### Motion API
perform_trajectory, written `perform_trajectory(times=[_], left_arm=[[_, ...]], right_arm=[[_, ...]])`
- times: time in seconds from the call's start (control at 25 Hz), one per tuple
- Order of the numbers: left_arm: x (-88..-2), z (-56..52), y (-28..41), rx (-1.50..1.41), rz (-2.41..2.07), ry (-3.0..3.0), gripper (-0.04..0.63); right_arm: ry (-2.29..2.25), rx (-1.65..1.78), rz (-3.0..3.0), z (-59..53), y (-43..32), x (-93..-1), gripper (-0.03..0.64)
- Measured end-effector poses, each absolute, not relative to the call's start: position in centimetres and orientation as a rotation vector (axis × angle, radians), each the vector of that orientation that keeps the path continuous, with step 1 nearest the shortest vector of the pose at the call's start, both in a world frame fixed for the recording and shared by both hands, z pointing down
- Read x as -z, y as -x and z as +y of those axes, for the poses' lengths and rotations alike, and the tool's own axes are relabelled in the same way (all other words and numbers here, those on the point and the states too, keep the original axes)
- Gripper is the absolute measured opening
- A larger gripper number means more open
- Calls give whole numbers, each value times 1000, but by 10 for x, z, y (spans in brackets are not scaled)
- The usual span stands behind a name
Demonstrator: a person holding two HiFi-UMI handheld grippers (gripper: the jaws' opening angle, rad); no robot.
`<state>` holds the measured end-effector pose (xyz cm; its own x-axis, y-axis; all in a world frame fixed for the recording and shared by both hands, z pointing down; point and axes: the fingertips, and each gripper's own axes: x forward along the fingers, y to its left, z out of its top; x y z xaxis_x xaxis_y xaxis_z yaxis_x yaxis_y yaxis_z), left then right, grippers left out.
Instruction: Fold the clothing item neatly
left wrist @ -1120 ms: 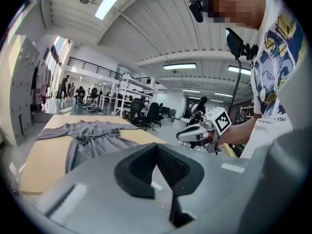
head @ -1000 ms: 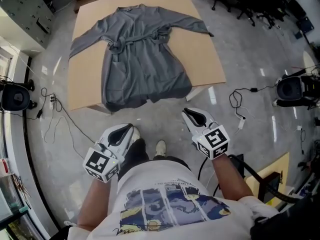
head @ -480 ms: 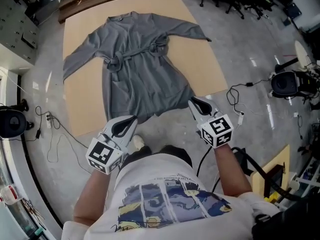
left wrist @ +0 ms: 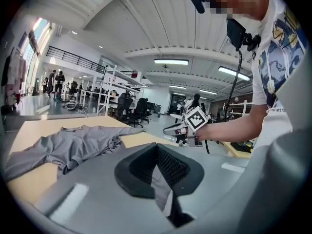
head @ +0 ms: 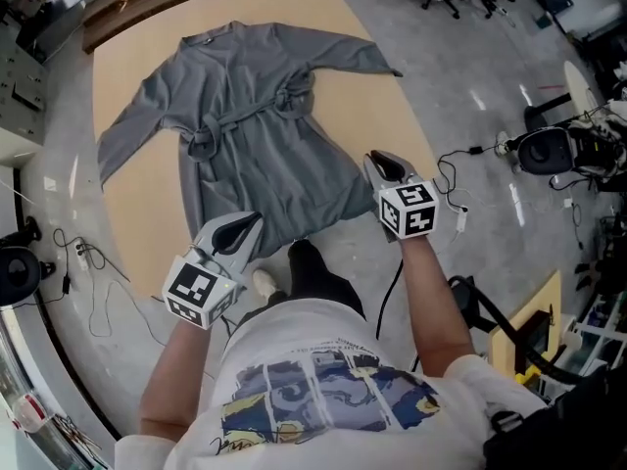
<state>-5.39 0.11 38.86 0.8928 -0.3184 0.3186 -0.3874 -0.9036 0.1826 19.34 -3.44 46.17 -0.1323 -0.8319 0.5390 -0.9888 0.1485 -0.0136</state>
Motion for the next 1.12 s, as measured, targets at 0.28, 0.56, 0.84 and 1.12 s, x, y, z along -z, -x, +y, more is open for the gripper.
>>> perform_trajectory(times=[0.28, 0.56, 0.84, 1.12], left_arm=[[-390, -72, -5, -440, -561, -2815, 5], [-394, -132, -63, -495, -536, -2828, 5], [-398, -172, -106, -550, -507, -2845, 5], [-405, -202, -151, -586, -444, -2875, 5]], right_arm=[[-1773, -640, -1956, -117, -277, -502, 60], [-1823, -777, -1852, -186, -361, -553, 86], [-1955, -1018, -1736, -231, -442, -586, 178], [-2096, -1422, -1711, -264, -491, -612, 179]])
